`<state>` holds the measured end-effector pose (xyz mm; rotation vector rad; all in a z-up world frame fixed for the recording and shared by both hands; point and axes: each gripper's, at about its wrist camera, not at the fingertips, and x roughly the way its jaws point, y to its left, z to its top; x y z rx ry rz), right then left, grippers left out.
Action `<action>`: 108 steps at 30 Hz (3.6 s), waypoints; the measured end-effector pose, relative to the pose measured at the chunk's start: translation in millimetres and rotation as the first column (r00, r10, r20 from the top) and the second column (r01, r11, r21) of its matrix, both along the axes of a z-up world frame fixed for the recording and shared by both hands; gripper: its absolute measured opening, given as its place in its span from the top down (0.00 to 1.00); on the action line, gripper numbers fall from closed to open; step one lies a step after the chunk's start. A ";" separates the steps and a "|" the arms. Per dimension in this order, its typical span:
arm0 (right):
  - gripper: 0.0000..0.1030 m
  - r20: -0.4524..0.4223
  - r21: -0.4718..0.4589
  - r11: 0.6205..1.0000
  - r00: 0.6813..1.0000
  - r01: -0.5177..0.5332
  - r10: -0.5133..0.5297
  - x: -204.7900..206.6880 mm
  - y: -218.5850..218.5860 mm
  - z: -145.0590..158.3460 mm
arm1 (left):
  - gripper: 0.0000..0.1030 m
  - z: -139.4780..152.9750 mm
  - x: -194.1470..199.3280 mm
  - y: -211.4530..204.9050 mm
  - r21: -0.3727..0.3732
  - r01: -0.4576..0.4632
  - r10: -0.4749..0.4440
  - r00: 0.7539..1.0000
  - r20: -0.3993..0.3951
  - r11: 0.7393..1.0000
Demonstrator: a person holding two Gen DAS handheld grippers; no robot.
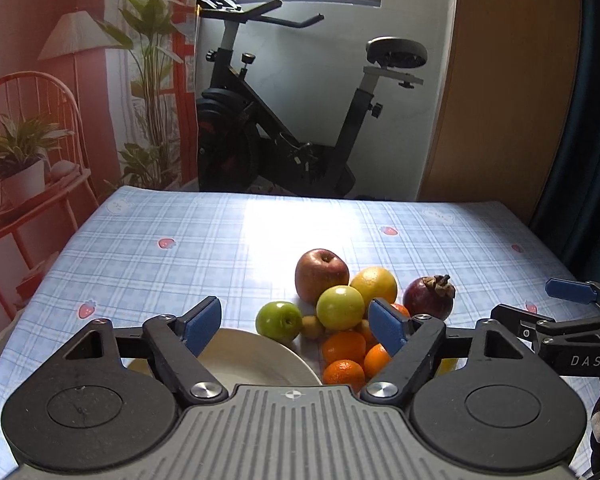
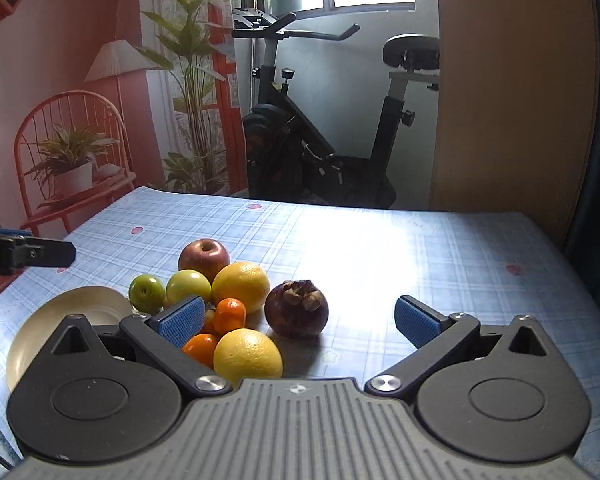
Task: Organize fruits
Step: 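Move the right tool to the large yellow lemon and close on it, then carry the yellow lemon with the right tool over the cream plate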
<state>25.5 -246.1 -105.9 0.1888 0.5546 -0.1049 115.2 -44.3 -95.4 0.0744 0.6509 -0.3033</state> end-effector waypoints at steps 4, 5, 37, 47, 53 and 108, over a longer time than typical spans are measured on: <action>0.00 -0.020 0.018 1.000 1.000 -0.009 0.009 7.4 -9.1 -6.7 | 0.25 -10.7 14.9 -7.5 0.016 0.027 -0.026 0.999 -0.019 1.000; 0.00 -0.026 0.013 1.000 1.000 -0.017 0.017 8.6 -9.1 -8.8 | 0.27 -13.2 17.3 -9.6 0.017 0.036 -0.035 0.999 -0.026 0.999; 0.38 -0.176 0.118 0.959 0.945 -0.258 0.276 44.2 6.1 -66.2 | 0.67 -61.5 72.4 -72.4 -0.221 0.243 -0.310 0.881 -0.358 0.945; 0.42 -0.132 0.194 0.950 0.953 -0.245 0.273 43.8 -1.0 -76.6 | 0.66 -81.2 83.0 -83.1 -0.257 0.209 -0.306 0.848 -0.433 0.943; 0.43 -0.112 0.215 0.949 0.960 -0.229 0.257 45.8 -4.7 -77.7 | 0.62 -89.8 87.3 -92.0 -0.276 0.191 -0.301 0.845 -0.442 0.942; 0.43 -0.168 0.083 0.820 0.803 -0.566 0.572 169.8 190.5 -67.9 | 0.53 -80.8 104.5 119.3 -0.221 -0.021 -0.058 0.937 -0.344 0.975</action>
